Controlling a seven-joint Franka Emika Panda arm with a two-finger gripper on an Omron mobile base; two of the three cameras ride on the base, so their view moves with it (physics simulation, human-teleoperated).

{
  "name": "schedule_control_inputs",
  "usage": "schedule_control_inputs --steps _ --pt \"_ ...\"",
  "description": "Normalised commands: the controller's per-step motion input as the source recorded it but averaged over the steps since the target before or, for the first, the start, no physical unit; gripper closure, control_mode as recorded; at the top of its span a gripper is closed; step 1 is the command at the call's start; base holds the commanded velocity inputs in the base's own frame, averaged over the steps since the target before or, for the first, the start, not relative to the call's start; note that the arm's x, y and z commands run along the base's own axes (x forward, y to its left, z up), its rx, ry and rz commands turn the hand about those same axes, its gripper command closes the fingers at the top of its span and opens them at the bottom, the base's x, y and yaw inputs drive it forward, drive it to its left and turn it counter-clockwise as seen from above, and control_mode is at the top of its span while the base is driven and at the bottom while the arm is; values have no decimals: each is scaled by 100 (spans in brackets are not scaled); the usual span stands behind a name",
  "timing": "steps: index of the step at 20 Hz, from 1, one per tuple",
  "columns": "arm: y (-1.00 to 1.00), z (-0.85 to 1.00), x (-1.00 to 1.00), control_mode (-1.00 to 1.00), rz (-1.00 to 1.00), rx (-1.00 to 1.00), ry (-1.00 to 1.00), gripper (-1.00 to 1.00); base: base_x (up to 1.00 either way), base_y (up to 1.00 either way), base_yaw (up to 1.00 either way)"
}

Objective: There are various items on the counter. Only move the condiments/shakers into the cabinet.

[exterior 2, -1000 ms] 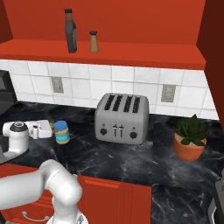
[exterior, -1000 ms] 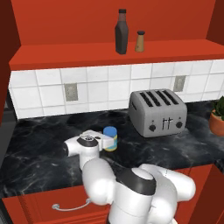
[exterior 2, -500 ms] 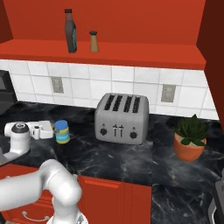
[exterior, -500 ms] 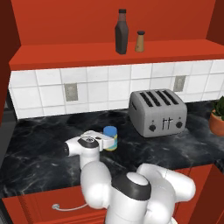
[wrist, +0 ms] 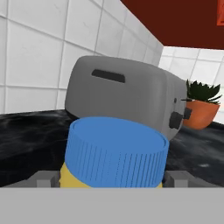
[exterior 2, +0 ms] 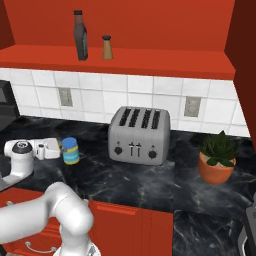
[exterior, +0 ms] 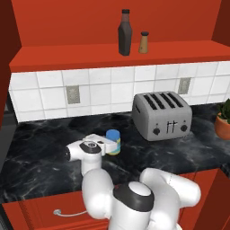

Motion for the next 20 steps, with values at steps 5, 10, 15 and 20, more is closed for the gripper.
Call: schedule_control_inputs --steps 5,10,15,20 --pt "4 45 -35 -100 0 0 -5 100 0 0 0" --pt "24 64 -42 -100 0 0 -5 100 0 0 0" --pt "32 85 -55 -100 1 -3 -9 100 0 0 0" --pt "12 95 -41 -100 11 0 -8 100 0 0 0"
